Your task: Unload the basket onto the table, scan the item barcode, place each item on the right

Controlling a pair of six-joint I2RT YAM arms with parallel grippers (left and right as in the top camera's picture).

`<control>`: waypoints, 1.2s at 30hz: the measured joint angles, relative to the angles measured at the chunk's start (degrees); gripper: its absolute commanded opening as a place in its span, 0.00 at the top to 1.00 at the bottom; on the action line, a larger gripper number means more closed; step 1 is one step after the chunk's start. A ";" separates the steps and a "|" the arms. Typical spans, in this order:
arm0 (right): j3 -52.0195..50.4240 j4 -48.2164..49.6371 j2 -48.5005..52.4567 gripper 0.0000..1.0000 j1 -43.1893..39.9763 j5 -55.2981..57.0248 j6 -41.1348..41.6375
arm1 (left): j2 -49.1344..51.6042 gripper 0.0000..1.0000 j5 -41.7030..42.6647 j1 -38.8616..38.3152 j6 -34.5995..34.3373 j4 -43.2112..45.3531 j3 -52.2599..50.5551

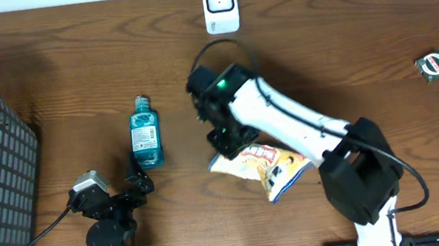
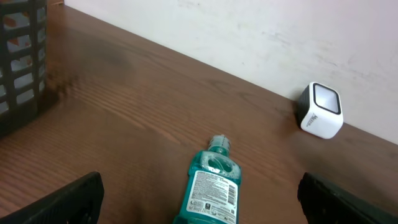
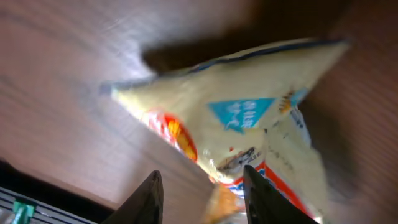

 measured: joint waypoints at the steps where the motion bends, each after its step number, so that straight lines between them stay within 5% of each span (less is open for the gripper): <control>1: -0.35 0.00 -0.04 0.64 0.94 0.24 0.02 | 0.00 0.02 0.00 0.00 0.00 0.00 0.00; 10: -6.40 -2.60 -0.57 0.58 3.61 3.04 0.22 | 0.00 0.02 0.00 0.00 0.00 0.00 0.00; 13: -6.21 -3.32 -1.05 0.43 2.93 4.48 0.44 | 0.00 0.02 0.00 0.00 0.00 0.00 0.00; 17: -3.87 -3.43 -3.87 0.34 1.46 5.97 -0.48 | 0.00 0.02 -0.02 0.00 0.00 0.00 0.00; 21: -0.79 -2.78 -11.45 0.02 0.44 6.84 -0.44 | 0.00 0.02 0.00 0.00 0.00 0.00 0.00; 23: 0.09 -3.21 -16.37 0.01 0.04 7.63 1.60 | 0.00 0.02 0.00 0.00 0.00 0.00 0.00; 36: 1.01 -11.58 -26.47 0.01 -5.42 12.52 50.95 | 0.00 0.02 0.00 0.00 0.00 0.00 0.00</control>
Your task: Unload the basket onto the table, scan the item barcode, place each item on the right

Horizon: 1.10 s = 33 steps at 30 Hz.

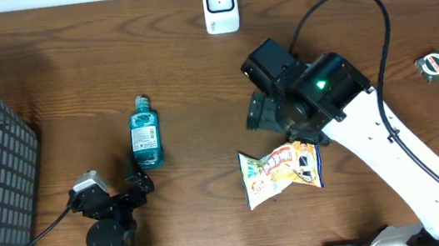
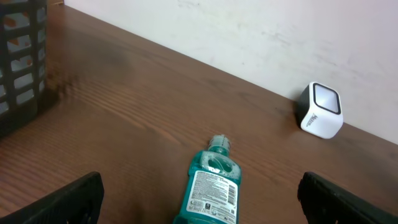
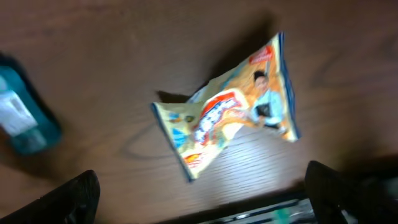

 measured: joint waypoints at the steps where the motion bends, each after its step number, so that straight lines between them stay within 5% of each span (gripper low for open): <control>1: 0.00 0.04 0.04 0.01 0.09 -0.22 2.45 | 0.00 0.02 0.00 0.00 0.00 0.00 0.00; 13: -16.13 6.80 0.90 0.01 1.27 1.33 38.69 | 0.00 0.02 -0.02 0.00 0.00 0.00 0.00; 30: -39.89 37.73 2.80 0.25 -0.96 0.81 44.68 | 0.00 0.02 0.00 0.00 0.00 0.00 0.00; 33: -40.22 39.91 4.63 0.38 -0.94 0.52 43.65 | 0.00 0.02 0.00 0.00 0.00 0.00 0.00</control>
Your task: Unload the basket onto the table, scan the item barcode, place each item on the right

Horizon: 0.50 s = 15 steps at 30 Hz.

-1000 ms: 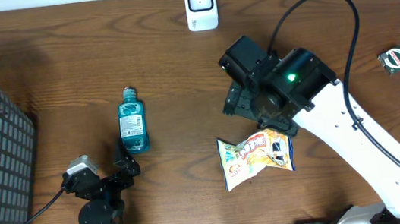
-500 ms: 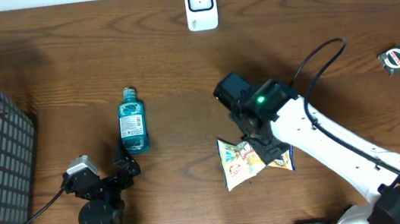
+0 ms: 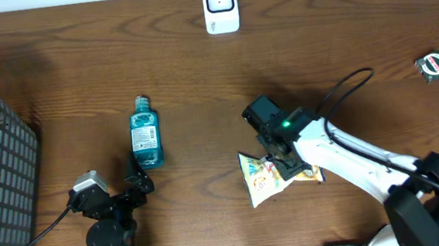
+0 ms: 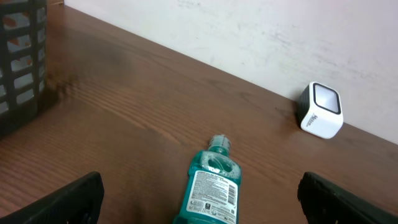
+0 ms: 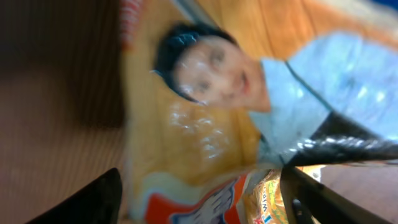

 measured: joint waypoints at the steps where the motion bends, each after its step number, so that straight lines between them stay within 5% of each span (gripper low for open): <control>1: 0.00 0.26 1.03 0.50 -0.02 -0.15 -0.55 | 0.00 0.02 0.00 0.00 0.00 0.00 0.00; 3: -0.02 0.09 3.13 0.75 -0.02 -0.17 -0.92 | 0.00 0.02 0.00 0.00 0.00 0.00 0.00; 5: 0.11 -1.25 4.74 0.88 -0.02 -0.42 -1.44 | 0.00 0.02 0.00 0.00 0.00 0.00 0.00; 11: 1.70 -6.36 4.39 0.94 -1.84 -3.91 -5.03 | 0.00 0.02 0.00 0.00 0.00 0.00 0.00; 15: 2.89 -11.63 5.25 0.99 -5.29 -11.65 -17.68 | 0.00 0.02 0.00 0.00 0.00 0.00 0.00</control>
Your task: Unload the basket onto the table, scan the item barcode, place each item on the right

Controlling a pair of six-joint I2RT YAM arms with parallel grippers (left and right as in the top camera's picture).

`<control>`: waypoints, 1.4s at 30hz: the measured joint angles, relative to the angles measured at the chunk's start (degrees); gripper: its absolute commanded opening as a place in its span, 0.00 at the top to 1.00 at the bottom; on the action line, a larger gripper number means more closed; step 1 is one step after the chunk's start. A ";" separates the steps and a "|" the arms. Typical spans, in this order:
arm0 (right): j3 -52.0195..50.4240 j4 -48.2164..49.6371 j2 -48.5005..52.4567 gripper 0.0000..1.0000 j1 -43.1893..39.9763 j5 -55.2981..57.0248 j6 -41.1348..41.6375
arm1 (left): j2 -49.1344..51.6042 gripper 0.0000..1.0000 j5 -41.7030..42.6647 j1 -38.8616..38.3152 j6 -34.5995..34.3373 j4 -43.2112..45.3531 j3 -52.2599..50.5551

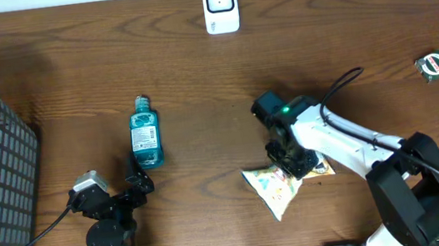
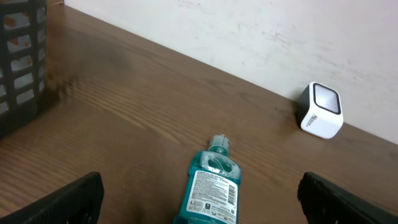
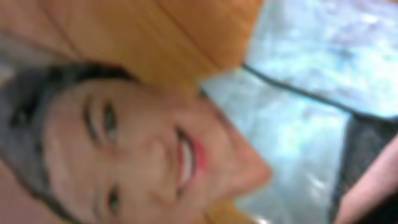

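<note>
A yellow snack bag (image 1: 276, 188) lies crumpled at the front middle of the table, pale side up. My right gripper (image 1: 296, 161) is pressed down onto its right part. The right wrist view is filled by the bag's printed face (image 3: 155, 143), very close and blurred, and no fingers show there. The white scanner (image 1: 220, 5) stands at the far edge and also shows as the scanner (image 2: 322, 109) in the left wrist view. My left gripper (image 2: 200, 190) rests open at the front left, its fingers wide apart either side of a teal bottle (image 2: 210, 186).
A grey slatted basket stands at the left edge. The teal bottle (image 1: 144, 134) lies left of centre, cap toward the far side. A small wrapped item lies at the far right.
The right gripper has shifted slightly right and lower onto the bag. The bag has turned and crumpled, its pale side now showing, and the print fills the wrist view. The left arm is unchanged.
First the right gripper was low over the bag left of centre. Then it hung high and open above the bag, which lay flat further right. Then it was down close to the bag's print, fingers apart. Now it presses on the crumpled bag.
</note>
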 measured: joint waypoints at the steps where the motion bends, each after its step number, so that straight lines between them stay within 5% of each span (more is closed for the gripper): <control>1: 0.13 -0.31 0.13 0.99 -0.59 -1.86 -3.02 | 0.00 0.02 0.00 0.00 0.00 0.00 0.00; 7: 0.90 -6.29 0.44 0.99 -4.07 -20.28 -22.14 | 0.00 0.02 -0.02 0.00 0.00 0.00 0.00; 15: 0.90 -12.68 0.48 0.99 -10.38 -43.95 -36.76 | 0.00 0.02 0.00 0.00 0.00 0.00 0.00; 31: 0.90 -10.73 0.81 0.98 -12.85 -75.73 -46.36 | 0.00 0.02 0.00 0.00 0.00 0.00 0.00; 42: 0.90 -12.37 0.81 0.99 -14.99 -80.61 -48.50 | 0.00 0.02 0.00 0.00 0.00 0.00 0.00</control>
